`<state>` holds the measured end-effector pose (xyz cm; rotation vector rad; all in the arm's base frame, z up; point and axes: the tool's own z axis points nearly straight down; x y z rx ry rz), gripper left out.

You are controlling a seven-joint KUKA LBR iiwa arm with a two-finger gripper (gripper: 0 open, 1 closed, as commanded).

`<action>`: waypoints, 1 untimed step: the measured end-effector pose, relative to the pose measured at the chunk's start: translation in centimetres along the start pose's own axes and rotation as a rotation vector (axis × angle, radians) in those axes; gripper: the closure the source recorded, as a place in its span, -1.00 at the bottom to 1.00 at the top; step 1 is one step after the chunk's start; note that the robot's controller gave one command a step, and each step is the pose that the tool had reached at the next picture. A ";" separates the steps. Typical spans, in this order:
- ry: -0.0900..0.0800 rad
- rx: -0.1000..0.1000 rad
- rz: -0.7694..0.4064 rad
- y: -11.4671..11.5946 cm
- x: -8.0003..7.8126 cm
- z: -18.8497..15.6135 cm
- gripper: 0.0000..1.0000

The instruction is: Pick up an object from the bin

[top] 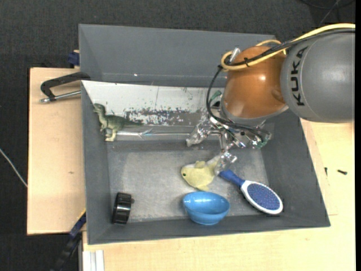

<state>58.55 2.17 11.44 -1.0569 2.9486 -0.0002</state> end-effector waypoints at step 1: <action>0.006 -0.002 -0.215 0.7 -0.6 4.1 -1.00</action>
Offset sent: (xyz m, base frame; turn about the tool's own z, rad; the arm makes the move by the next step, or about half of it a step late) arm -0.0011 0.0083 -0.0444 -0.2169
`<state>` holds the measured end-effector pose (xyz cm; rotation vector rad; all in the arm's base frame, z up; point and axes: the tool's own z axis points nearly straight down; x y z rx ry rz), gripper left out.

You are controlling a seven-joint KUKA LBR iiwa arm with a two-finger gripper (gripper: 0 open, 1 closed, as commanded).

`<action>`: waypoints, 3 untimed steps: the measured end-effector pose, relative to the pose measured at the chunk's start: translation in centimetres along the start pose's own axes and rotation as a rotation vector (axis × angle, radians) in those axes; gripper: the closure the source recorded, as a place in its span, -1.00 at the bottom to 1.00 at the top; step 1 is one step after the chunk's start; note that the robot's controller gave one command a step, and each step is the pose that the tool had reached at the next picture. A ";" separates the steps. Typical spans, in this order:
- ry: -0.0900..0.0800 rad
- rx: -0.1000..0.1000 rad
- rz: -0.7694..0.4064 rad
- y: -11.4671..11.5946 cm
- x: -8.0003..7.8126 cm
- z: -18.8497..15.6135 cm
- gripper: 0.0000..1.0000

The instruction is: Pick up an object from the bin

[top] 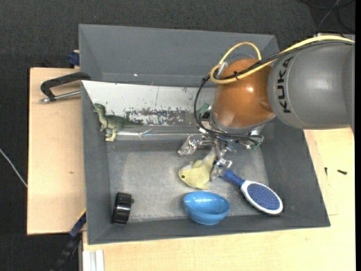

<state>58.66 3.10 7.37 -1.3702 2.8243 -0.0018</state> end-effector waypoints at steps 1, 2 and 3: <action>-0.003 0.000 0.003 0.0 -0.2 -0.1 -1.00; 0.003 0.001 0.004 -0.3 -0.1 -0.5 1.00; -0.006 0.004 0.007 -0.4 -0.3 -3.1 1.00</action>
Offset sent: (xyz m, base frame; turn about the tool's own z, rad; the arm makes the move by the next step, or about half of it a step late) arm 0.0000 0.0000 0.0000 0.0000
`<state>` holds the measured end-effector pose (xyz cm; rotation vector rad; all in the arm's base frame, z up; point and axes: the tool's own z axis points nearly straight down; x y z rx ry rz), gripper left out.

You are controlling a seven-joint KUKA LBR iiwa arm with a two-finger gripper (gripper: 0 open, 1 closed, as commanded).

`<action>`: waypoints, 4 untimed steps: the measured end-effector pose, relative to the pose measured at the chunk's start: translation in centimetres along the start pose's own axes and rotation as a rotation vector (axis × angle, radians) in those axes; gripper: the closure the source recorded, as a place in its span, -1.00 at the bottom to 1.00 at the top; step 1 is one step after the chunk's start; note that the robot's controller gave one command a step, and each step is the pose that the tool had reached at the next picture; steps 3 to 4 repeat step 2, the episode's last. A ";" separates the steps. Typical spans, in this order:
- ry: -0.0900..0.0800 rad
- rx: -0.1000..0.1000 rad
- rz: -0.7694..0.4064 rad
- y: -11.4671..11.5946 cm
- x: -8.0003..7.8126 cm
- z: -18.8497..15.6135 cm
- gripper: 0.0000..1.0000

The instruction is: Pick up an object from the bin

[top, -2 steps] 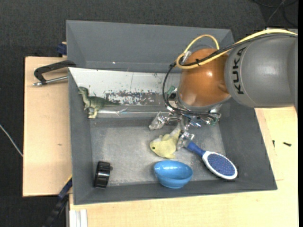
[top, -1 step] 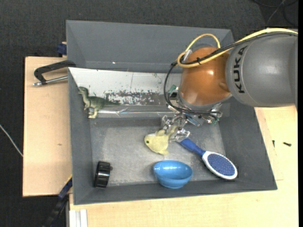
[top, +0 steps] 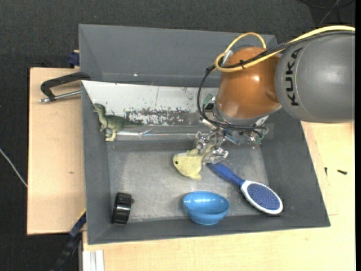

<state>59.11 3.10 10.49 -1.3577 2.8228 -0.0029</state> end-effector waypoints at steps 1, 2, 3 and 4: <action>0.000 0.001 0.003 -0.1 -0.3 -3.5 1.00; 0.000 0.000 0.005 -0.2 -0.5 -5.6 1.00; 0.000 0.000 0.005 -0.2 -0.5 -5.6 1.00; 0.000 0.000 0.005 -0.2 -0.5 -5.6 1.00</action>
Offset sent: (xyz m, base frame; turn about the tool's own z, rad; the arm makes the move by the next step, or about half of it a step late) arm 0.0001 -0.0002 0.0312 0.0000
